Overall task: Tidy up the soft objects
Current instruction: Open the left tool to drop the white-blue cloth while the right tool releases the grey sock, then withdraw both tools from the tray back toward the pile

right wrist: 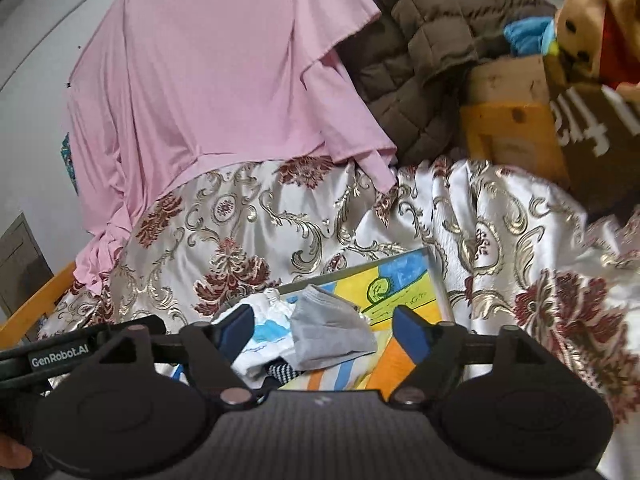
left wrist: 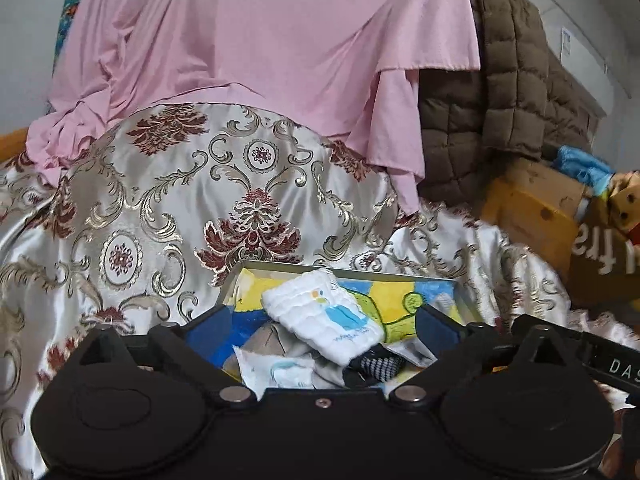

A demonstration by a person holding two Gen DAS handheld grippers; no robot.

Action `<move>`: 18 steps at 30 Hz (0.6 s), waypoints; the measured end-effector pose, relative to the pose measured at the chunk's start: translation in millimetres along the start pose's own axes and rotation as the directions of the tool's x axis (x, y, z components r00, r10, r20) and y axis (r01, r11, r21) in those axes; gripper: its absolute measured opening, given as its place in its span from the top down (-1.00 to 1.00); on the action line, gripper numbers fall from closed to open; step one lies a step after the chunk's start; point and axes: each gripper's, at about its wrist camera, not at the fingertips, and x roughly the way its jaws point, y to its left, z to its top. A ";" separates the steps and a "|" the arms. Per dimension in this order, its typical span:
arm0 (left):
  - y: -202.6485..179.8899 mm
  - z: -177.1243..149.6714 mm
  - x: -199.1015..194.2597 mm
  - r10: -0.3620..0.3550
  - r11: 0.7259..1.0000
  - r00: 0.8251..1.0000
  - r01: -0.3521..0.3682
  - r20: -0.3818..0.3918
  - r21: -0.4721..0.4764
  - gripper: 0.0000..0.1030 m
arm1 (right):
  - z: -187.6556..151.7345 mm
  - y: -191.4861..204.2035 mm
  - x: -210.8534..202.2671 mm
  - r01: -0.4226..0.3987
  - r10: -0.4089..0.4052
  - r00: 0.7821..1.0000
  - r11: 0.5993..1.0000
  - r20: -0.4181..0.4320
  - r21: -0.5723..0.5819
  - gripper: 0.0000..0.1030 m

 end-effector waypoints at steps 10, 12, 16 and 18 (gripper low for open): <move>10.0 -27.2 -64.2 -0.042 0.999 0.998 0.044 0.047 -0.032 -0.98 | -17.1 31.0 -66.6 0.044 -0.035 0.995 0.994 0.092 -0.101 -0.91; 12.3 -34.7 -76.9 -0.044 0.999 0.997 0.046 0.059 -0.029 -0.98 | -20.1 34.0 -78.4 0.045 -0.034 0.993 0.994 0.110 -0.099 -0.94; 18.2 -48.5 -99.8 -0.044 0.999 0.996 0.045 0.075 -0.020 -0.98 | -27.0 41.1 -99.3 0.055 -0.038 0.990 0.991 0.137 -0.119 -0.99; 22.3 -55.6 -110.2 -0.037 0.999 0.996 0.039 0.078 -0.024 -0.98 | -33.2 47.3 -110.0 0.064 -0.043 0.988 0.988 0.147 -0.143 -0.99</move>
